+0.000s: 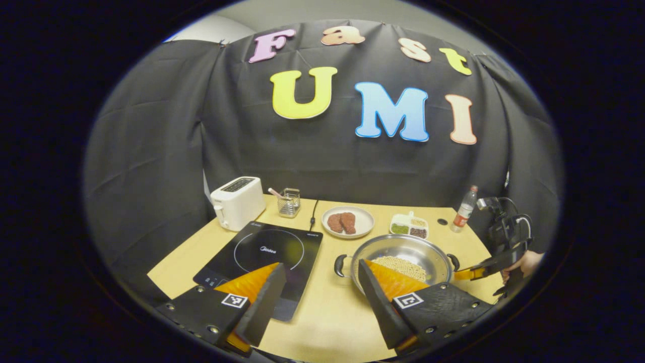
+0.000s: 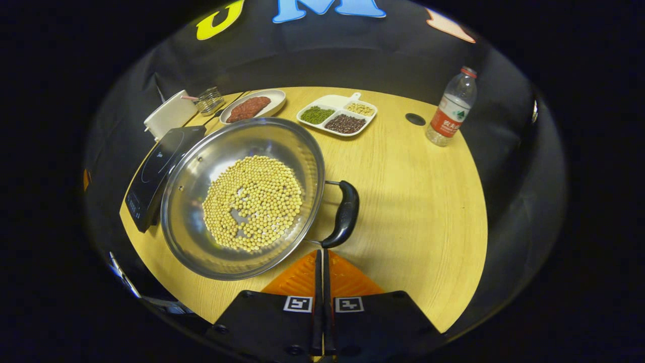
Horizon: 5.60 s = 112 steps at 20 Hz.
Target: First push the handle of the pot to place it horizontally, then grasp the pot with both hands and set it on the induction cooktop.
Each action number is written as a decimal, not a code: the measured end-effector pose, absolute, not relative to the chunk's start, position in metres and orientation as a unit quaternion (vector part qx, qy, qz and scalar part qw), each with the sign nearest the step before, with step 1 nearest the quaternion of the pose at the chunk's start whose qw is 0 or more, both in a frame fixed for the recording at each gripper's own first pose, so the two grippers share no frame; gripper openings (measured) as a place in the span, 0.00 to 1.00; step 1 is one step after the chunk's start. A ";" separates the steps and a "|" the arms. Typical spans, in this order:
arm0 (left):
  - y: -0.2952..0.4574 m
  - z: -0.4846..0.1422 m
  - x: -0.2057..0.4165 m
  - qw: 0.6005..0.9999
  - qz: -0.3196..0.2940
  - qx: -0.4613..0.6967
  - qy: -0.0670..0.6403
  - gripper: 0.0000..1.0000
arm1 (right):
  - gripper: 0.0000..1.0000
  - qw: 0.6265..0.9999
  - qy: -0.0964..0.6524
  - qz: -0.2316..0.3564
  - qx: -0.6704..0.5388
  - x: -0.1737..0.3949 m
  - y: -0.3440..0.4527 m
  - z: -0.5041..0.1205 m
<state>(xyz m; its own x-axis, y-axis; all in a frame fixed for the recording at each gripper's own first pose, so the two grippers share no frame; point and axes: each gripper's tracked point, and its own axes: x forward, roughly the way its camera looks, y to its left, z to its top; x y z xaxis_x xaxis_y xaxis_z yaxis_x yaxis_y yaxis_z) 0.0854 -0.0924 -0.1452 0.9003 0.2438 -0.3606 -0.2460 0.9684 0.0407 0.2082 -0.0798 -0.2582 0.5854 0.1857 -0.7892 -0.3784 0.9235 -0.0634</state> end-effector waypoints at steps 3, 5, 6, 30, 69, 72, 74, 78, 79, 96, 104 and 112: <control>-0.080 -0.147 0.104 0.979 0.087 -0.003 0.185 0.89 | 0.27 0.896 0.421 0.114 -0.077 0.198 -0.091 -0.243; -0.072 -0.149 0.117 0.981 0.059 -0.005 0.185 0.89 | 0.54 0.904 0.413 0.092 -0.051 0.191 -0.093 -0.231; -0.068 -0.152 0.124 0.981 0.044 -0.008 0.187 0.87 | 0.64 0.910 0.405 0.080 -0.041 0.190 -0.093 -0.224; -0.096 -0.334 0.264 0.922 -0.122 -0.078 0.360 0.89 | 0.94 0.913 0.394 0.102 0.023 0.276 -0.049 -0.252; -0.126 -0.326 0.187 0.892 -0.149 -0.150 0.400 0.48 | 0.54 0.891 0.440 0.091 0.069 0.160 -0.056 -0.262; -0.123 -0.309 0.160 0.889 -0.163 -0.151 0.401 0.51 | 0.54 0.891 0.443 0.074 0.066 0.122 -0.054 -0.247; -0.114 -0.300 0.142 0.885 -0.171 -0.156 0.404 0.51 | 0.54 0.892 0.443 0.062 0.068 0.097 -0.046 -0.239; -0.084 -0.282 0.114 0.880 -0.183 -0.154 0.410 0.48 | 0.54 0.894 0.440 0.052 0.069 0.059 -0.023 -0.224; -0.074 -0.278 0.109 0.881 -0.183 -0.153 0.409 0.47 | 0.54 0.893 0.440 0.052 0.071 0.052 -0.012 -0.223; 0.145 -0.251 0.108 0.906 -0.088 -0.170 0.377 0.47 | 0.54 0.884 0.443 0.146 0.036 0.096 0.191 -0.223; 0.214 -0.270 0.154 0.913 -0.054 -0.168 0.369 0.51 | 0.57 0.885 0.434 0.166 0.034 0.149 0.257 -0.239; 0.246 -0.286 0.198 0.917 -0.061 -0.157 0.361 0.51 | 0.53 0.886 0.431 0.160 0.060 0.193 0.288 -0.250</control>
